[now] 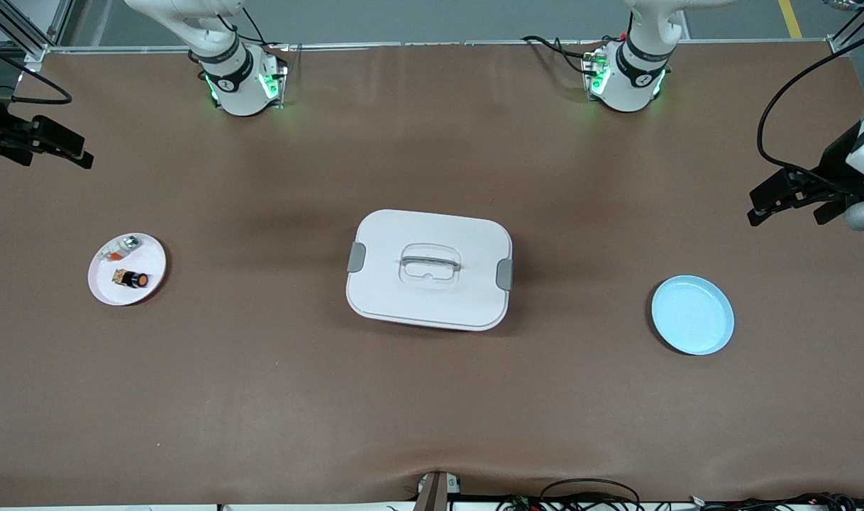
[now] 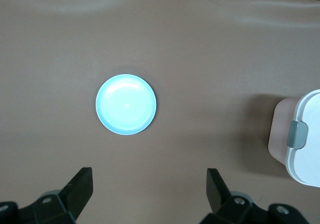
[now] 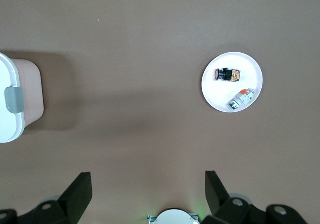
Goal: Transfer orange switch to right arm and place
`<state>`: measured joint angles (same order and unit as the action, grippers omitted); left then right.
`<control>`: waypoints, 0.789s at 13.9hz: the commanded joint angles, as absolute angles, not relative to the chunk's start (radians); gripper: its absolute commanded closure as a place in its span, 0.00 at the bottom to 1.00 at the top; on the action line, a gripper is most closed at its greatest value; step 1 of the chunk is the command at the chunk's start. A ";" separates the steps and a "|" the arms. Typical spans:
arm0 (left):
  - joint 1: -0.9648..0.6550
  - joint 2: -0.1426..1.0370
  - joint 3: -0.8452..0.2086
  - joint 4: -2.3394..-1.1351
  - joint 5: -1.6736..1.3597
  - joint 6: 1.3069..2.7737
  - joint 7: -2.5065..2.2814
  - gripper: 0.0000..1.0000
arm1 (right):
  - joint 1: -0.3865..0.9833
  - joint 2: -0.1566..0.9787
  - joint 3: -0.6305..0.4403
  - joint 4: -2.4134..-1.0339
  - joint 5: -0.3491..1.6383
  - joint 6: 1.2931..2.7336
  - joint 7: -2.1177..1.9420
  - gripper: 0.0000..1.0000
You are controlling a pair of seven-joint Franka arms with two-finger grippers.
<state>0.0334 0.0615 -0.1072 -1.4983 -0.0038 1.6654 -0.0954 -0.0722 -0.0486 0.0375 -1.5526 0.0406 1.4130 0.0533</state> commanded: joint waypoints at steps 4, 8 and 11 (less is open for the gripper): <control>0.040 0.060 -0.109 -1.491 0.005 1.647 -0.069 0.00 | -0.086 -0.074 0.049 -1.578 0.058 1.433 0.069 0.00; 0.040 0.060 -0.109 -1.491 0.003 1.647 -0.071 0.00 | -0.086 -0.074 0.048 -1.578 0.058 1.439 0.069 0.00; 0.040 0.060 -0.109 -1.491 0.003 1.647 -0.071 0.00 | -0.087 -0.074 0.048 -1.578 0.058 1.439 0.069 0.00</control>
<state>0.0335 0.0615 -0.1072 -1.4983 -0.0038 1.6625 -0.0954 -0.0722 -0.0487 0.0380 -1.5555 0.0406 1.4294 0.0543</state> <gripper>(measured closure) 0.000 0.000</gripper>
